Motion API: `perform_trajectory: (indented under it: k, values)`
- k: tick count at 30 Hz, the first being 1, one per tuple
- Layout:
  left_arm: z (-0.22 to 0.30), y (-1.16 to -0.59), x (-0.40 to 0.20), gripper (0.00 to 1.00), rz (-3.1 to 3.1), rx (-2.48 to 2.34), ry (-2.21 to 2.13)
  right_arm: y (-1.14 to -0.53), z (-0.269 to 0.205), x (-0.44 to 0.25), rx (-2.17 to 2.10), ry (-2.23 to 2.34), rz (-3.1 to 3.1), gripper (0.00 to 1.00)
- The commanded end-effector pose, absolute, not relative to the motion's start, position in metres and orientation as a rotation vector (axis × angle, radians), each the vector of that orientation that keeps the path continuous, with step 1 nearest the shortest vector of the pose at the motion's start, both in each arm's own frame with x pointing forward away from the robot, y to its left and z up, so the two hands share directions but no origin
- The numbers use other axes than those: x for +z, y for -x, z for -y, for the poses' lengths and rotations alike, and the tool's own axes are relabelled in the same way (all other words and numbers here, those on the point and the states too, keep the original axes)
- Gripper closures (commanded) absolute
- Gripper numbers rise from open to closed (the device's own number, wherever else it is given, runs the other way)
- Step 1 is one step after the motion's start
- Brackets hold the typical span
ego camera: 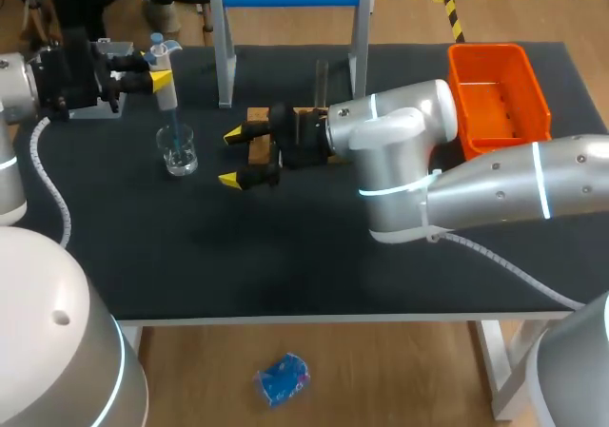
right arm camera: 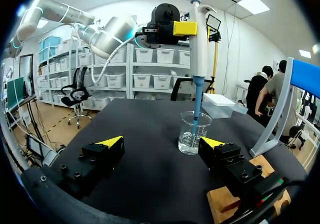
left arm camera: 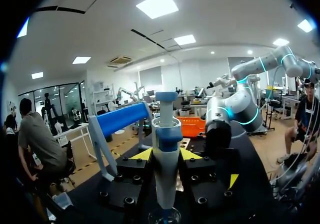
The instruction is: Invert the test tube, pick up the pipette, mount the tip to pipette, aspirate from beaker and dispense into the tube, eject the tip, return the pipette, and cap with the stopper.
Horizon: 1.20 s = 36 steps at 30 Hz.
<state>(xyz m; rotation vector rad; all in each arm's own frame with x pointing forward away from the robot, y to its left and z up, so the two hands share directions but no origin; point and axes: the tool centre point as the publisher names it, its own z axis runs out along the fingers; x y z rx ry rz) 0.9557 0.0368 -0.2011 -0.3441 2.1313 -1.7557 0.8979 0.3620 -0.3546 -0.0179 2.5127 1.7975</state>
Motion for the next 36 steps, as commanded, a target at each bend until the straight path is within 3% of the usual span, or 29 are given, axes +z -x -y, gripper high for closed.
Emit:
perform_trajectory:
  k: [1,9,36]
  values:
    - [-0.037,-0.956,-0.202,1.0,-2.131,-1.756,0.342,-0.898,-0.362,-0.355,1.798,0.019,-2.513,0.0]
    - [-0.037,-0.956,-0.202,1.0,-2.131,-1.756,0.342,-0.899,-0.36,-0.351,1.768,0.03,-2.516,0.0]
    - [-0.037,-0.956,-0.202,1.0,-2.131,-1.756,0.342,-0.924,-0.356,-0.204,1.585,0.247,-2.426,0.0]
